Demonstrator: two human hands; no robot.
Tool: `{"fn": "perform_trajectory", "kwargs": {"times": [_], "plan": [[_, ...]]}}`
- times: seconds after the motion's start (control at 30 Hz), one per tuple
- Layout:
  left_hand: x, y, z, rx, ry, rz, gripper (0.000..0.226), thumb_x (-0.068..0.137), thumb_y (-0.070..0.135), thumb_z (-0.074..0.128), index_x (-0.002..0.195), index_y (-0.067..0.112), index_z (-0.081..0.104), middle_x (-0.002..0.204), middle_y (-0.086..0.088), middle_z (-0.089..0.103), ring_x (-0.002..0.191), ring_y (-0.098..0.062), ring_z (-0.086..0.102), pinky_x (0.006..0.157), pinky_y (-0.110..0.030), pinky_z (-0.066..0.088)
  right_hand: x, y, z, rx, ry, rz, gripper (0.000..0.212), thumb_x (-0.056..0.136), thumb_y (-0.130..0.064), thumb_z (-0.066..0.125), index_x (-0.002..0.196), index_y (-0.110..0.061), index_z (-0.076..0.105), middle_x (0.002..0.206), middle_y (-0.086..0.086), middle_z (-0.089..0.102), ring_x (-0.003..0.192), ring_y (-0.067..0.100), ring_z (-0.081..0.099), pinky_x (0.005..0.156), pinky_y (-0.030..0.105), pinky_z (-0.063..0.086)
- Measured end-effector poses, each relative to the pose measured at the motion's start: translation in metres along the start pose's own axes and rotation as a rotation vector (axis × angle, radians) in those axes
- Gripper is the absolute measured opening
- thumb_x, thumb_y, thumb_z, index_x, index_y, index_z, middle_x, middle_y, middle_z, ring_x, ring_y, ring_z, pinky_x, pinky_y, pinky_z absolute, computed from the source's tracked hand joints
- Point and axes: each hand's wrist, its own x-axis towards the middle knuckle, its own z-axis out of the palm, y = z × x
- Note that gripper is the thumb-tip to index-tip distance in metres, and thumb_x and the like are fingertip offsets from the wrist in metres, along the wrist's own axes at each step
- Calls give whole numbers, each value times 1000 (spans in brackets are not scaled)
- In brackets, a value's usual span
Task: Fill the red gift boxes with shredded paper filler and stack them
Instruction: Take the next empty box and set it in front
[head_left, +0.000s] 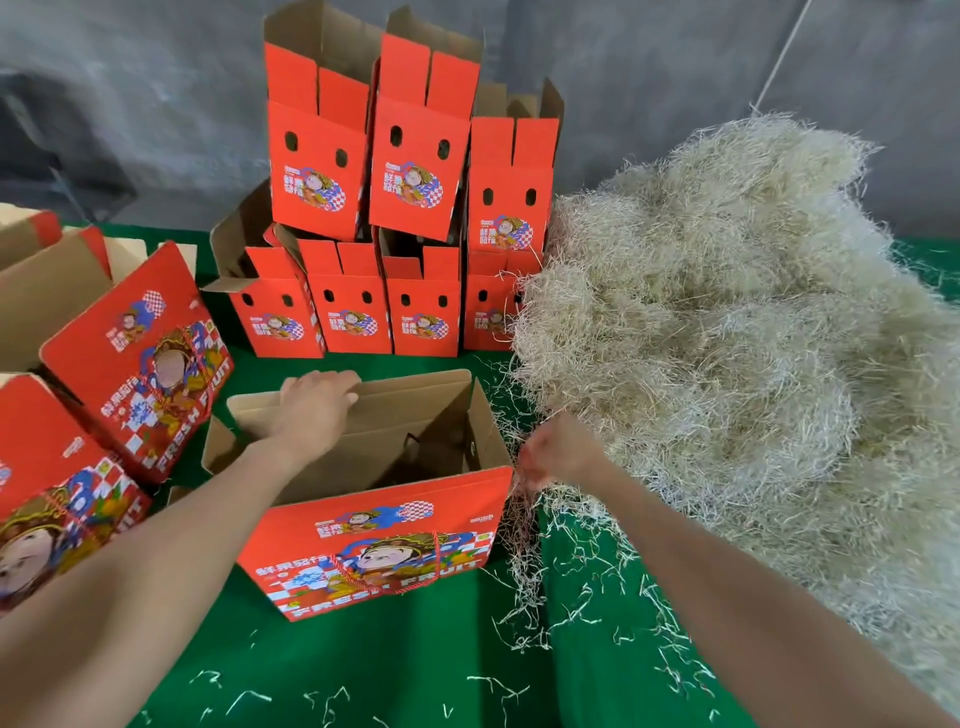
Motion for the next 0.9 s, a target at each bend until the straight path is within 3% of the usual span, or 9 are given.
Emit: {"fn": "perform_trajectory", "kwargs": {"times": [0.13, 0.23, 0.33, 0.43, 0.5, 0.6, 0.73, 0.83, 0.9], "plan": [[-2, 1, 1, 22, 14, 27, 13, 95, 15, 46, 96, 12, 59, 87, -6, 62, 89, -26, 52, 84, -39, 33, 3, 5, -63, 249, 369, -7, 12, 81, 6, 56, 79, 12, 66, 75, 11, 70, 63, 13, 70, 63, 38, 59], [-4, 1, -2, 21, 8, 34, 13, 95, 15, 46, 97, 13, 58, 89, -6, 62, 90, -26, 52, 84, -40, 35, 3, 7, -82, 230, 525, -40, 23, 87, 1, 55, 68, 11, 64, 62, 8, 67, 59, 12, 69, 56, 34, 57], [-6, 3, -4, 34, -4, 38, 13, 95, 16, 46, 97, 13, 58, 89, -5, 62, 90, -26, 53, 84, -39, 36, 9, 2, -102, 247, 689, -42, 14, 85, 3, 57, 79, 7, 69, 80, 24, 69, 70, 22, 68, 71, 39, 57], [-7, 4, -6, 26, -24, 37, 11, 94, 17, 46, 96, 15, 57, 88, -3, 61, 89, -24, 53, 85, -40, 36, 6, -10, -95, -88, 314, 34, 22, 86, 4, 48, 105, 3, 58, 107, 19, 61, 80, 17, 61, 72, 24, 52], [-8, 7, -9, 3, -55, 47, 10, 95, 18, 46, 95, 18, 57, 87, 0, 60, 88, -21, 53, 89, -41, 37, -2, -19, -74, -208, 235, -13, 44, 91, -12, 50, 134, -4, 40, 124, 18, 54, 82, 13, 61, 83, 28, 51], [-14, 13, -10, 4, -99, 116, 9, 96, 21, 46, 94, 23, 55, 85, 6, 57, 87, -17, 52, 94, -40, 36, -13, -33, -36, -84, 21, -107, 64, 91, -53, 41, 134, -6, 42, 100, 17, 66, 64, 7, 67, 75, 35, 56], [-13, 30, -18, 7, -317, 165, 4, 94, 30, 48, 93, 28, 52, 89, 6, 60, 86, -15, 52, 80, -34, 41, -16, -34, -9, -9, -254, -27, 20, 92, -10, 50, 107, 3, 54, 83, 22, 67, 64, 27, 70, 52, 31, 56], [-6, 53, -23, 21, -430, 245, 24, 91, 41, 52, 112, 30, 54, 87, 10, 59, 85, -14, 53, 69, -30, 41, -14, -30, -11, 9, -285, -6, 20, 91, 1, 45, 110, 2, 52, 93, 32, 62, 64, 32, 69, 50, 33, 56], [-4, 68, -20, 48, -413, 299, 18, 95, 38, 46, 101, 25, 57, 86, 6, 61, 85, -20, 55, 63, -29, 38, -13, -28, -15, 1, -290, 4, 21, 91, 2, 42, 110, 7, 52, 94, 35, 60, 65, 34, 69, 49, 32, 55]]}}
